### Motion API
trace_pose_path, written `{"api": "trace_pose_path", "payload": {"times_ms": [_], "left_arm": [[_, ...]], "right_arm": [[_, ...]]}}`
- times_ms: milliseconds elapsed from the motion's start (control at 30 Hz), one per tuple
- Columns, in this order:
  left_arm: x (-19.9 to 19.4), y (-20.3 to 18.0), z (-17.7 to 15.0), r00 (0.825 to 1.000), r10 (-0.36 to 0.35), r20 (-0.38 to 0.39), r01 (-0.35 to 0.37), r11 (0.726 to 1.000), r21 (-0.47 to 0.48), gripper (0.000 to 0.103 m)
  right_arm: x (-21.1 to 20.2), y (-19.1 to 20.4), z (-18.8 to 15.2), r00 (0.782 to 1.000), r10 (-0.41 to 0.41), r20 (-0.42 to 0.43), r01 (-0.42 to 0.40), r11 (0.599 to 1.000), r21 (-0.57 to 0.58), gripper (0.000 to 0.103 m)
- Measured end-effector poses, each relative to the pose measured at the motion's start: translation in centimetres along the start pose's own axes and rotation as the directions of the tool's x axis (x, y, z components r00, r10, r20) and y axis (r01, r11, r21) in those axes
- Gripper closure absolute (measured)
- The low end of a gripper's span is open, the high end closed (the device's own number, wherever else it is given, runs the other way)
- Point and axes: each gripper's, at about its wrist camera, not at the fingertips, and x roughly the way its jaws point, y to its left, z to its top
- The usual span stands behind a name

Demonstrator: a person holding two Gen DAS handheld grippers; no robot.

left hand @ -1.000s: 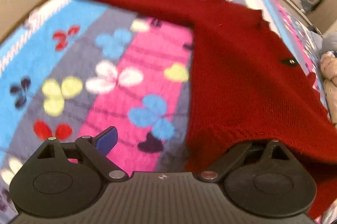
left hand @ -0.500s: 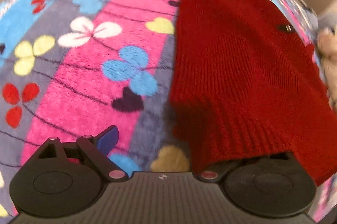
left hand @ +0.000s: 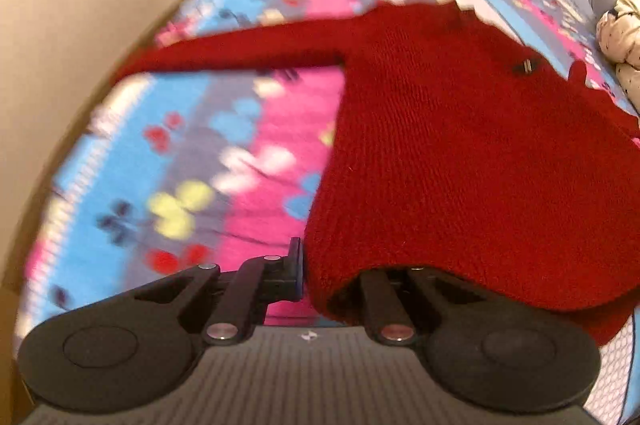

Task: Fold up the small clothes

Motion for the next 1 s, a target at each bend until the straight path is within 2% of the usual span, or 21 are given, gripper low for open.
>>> {"api": "trace_pose_path", "payload": {"times_ms": [100, 167, 200, 267, 333, 367, 433, 500, 533, 567, 600, 667, 733, 767, 833, 933, 967, 1000], "left_arm": [[-2.5, 2.2, -0.9, 0.998, 0.053, 0.031, -0.054, 0.998, 0.033, 0.095], [-1.6, 3.3, -2.7, 0.996, 0.09, -0.007, -0.09, 0.995, 0.049, 0.095], [-0.6, 3.5, -3.9, 0.994, 0.106, -0.036, -0.104, 0.992, 0.067, 0.095], [2.2, 3.5, -6.5, 0.983, 0.156, -0.095, -0.146, 0.984, 0.102, 0.095], [4.4, 3.6, -7.8, 0.973, 0.169, -0.155, -0.152, 0.981, 0.118, 0.095], [4.8, 3.7, -8.2, 0.971, 0.174, -0.162, -0.156, 0.981, 0.12, 0.095], [4.5, 3.7, -8.1, 0.975, 0.171, -0.143, -0.154, 0.98, 0.123, 0.095], [4.3, 3.7, -7.9, 0.978, 0.158, -0.14, -0.142, 0.983, 0.118, 0.094], [4.3, 3.8, -7.9, 0.978, 0.156, -0.141, -0.14, 0.983, 0.117, 0.094], [4.3, 3.9, -8.0, 0.977, 0.154, -0.145, -0.138, 0.984, 0.114, 0.093], [4.5, 4.0, -8.4, 0.977, 0.153, -0.147, -0.138, 0.984, 0.111, 0.093], [4.4, 3.7, -8.8, 0.976, 0.16, -0.145, -0.144, 0.983, 0.115, 0.094], [3.2, 3.6, -8.9, 0.981, 0.152, -0.125, -0.137, 0.983, 0.118, 0.094], [2.1, 3.6, -8.8, 0.985, 0.14, -0.104, -0.128, 0.985, 0.115, 0.094], [0.7, 4.1, -8.7, 0.99, 0.12, -0.077, -0.111, 0.987, 0.114, 0.094], [1.6, 4.2, -9.4, 0.985, 0.138, -0.108, -0.123, 0.983, 0.135, 0.091], [2.4, 4.3, -9.8, 0.98, 0.155, -0.127, -0.137, 0.981, 0.14, 0.08], [3.2, 4.4, -10.2, 0.974, 0.169, -0.153, -0.149, 0.98, 0.135, 0.065]], "right_arm": [[-4.9, 1.7, -0.4, 0.999, 0.003, 0.033, 0.002, 0.989, -0.15, 0.101], [-5.3, 2.7, -3.1, 0.998, -0.059, 0.009, 0.059, 0.958, -0.279, 0.101], [-4.2, 2.9, -5.3, 0.994, -0.095, -0.049, 0.073, 0.938, -0.339, 0.101], [-1.8, 2.9, -9.4, 0.976, -0.138, -0.166, 0.067, 0.924, -0.376, 0.101], [-0.4, 2.9, -12.0, 0.965, -0.119, -0.235, 0.027, 0.933, -0.36, 0.1], [-0.2, 2.8, -12.7, 0.964, -0.111, -0.24, 0.026, 0.943, -0.332, 0.099], [-0.4, 2.7, -13.4, 0.971, -0.116, -0.207, 0.055, 0.958, -0.28, 0.088], [-0.6, 2.5, -13.5, 0.971, -0.137, -0.196, 0.087, 0.966, -0.245, 0.056], [-0.5, 2.5, -13.6, 0.969, -0.142, -0.201, 0.092, 0.966, -0.24, 0.053], [-0.3, 2.6, -13.9, 0.966, -0.139, -0.219, 0.085, 0.967, -0.242, 0.053], [-0.1, 2.4, -14.2, 0.964, -0.126, -0.234, 0.069, 0.969, -0.238, 0.066], [0.4, 2.7, -14.2, 0.958, -0.076, -0.276, 0.006, 0.969, -0.246, 0.101], [-0.8, 4.3, -13.8, 0.963, -0.135, -0.232, 0.035, 0.921, -0.388, 0.101], [-1.8, 4.7, -13.2, 0.968, -0.134, -0.21, 0.032, 0.904, -0.426, 0.101], [-4.0, 4.6, -11.8, 0.975, -0.11, -0.192, 0.01, 0.89, -0.456, 0.101], [-4.6, 4.6, -12.1, 0.973, -0.113, -0.202, -0.014, 0.843, -0.537, 0.101], [-3.8, 4.6, -13.0, 0.96, -0.108, -0.257, -0.055, 0.831, -0.553, 0.101], [-2.8, 4.2, -13.9, 0.938, -0.098, -0.334, -0.106, 0.834, -0.542, 0.1]]}}
